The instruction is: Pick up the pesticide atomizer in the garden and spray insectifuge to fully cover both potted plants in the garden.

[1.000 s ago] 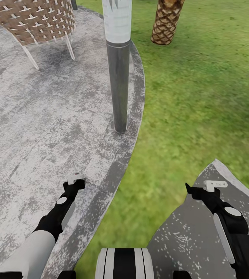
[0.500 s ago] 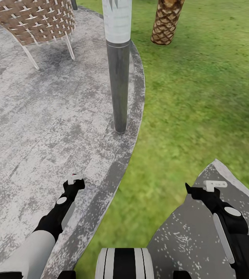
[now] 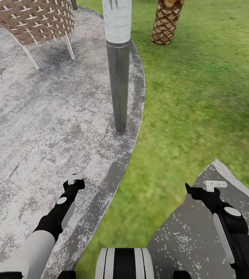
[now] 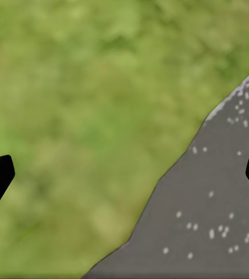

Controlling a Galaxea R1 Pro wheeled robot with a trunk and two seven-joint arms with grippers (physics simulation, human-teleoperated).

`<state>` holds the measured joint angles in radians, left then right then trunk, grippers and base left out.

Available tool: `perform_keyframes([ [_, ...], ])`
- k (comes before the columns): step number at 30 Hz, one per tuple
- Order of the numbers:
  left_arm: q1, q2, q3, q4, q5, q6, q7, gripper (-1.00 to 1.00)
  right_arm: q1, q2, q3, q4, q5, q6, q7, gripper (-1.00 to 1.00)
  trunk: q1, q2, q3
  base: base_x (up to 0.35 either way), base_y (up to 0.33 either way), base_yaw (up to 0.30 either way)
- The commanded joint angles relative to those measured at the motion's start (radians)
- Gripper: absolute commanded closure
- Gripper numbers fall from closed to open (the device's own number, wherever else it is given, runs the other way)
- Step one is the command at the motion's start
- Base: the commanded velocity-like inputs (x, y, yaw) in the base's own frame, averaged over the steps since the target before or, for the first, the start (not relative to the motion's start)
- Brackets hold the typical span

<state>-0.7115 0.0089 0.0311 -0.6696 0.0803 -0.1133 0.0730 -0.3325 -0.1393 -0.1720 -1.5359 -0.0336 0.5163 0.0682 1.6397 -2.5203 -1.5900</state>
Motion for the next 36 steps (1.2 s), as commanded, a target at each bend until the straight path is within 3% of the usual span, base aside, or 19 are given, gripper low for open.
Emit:
perform_keyframes([
  [1,0.000,0.000,-0.002,0.001,0.009,-0.003,0.002,1.00,0.000,0.000,-0.001,-0.001,-0.003,0.005,0.004,-1.00,-0.001,0.000,0.003,0.000,0.000,0.000],
  [25,0.000,0.000,0.000,-0.003,0.009,0.001,-0.006,1.00,0.000,0.001,0.000,0.005,-0.003,0.005,0.004,-1.00,-0.011,0.006,0.096,0.000,0.000,0.000],
  [28,0.009,0.002,0.001,-0.041,0.008,0.005,-0.004,1.00,0.000,0.002,0.001,0.004,-0.004,0.006,0.005,-1.00,-0.013,0.006,0.108,0.000,0.000,0.000],
  [32,0.022,0.015,0.003,-0.072,0.008,0.010,-0.003,1.00,0.000,0.005,0.002,-0.001,-0.004,0.009,0.006,-1.00,-0.015,0.007,0.123,0.000,0.000,0.000],
  [36,0.033,0.046,0.019,-0.097,0.011,0.022,-0.008,1.00,0.001,0.008,0.002,-0.003,-0.008,0.012,0.007,-1.00,-0.016,0.008,0.139,0.000,0.000,0.000],
])
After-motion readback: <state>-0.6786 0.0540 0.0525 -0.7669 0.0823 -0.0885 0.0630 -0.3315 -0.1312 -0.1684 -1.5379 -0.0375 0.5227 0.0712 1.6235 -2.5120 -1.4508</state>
